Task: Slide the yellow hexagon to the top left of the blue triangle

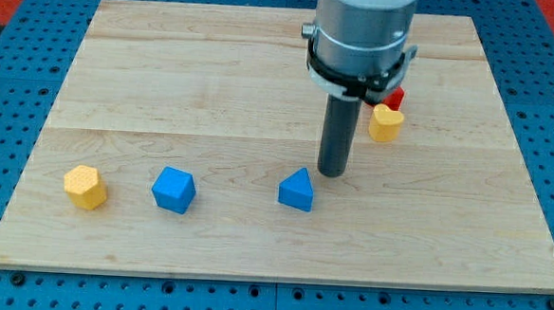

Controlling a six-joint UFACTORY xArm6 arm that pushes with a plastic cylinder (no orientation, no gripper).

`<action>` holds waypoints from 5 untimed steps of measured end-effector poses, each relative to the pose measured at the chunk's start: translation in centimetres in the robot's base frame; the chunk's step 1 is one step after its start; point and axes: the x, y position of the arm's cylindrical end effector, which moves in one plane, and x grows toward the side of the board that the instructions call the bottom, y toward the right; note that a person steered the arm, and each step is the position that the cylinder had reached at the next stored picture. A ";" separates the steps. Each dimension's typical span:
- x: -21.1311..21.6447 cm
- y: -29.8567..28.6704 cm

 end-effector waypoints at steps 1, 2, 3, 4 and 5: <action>1.7 -2.4; 0.5 -0.2; -2.6 7.3; -2.8 11.1; -2.8 11.1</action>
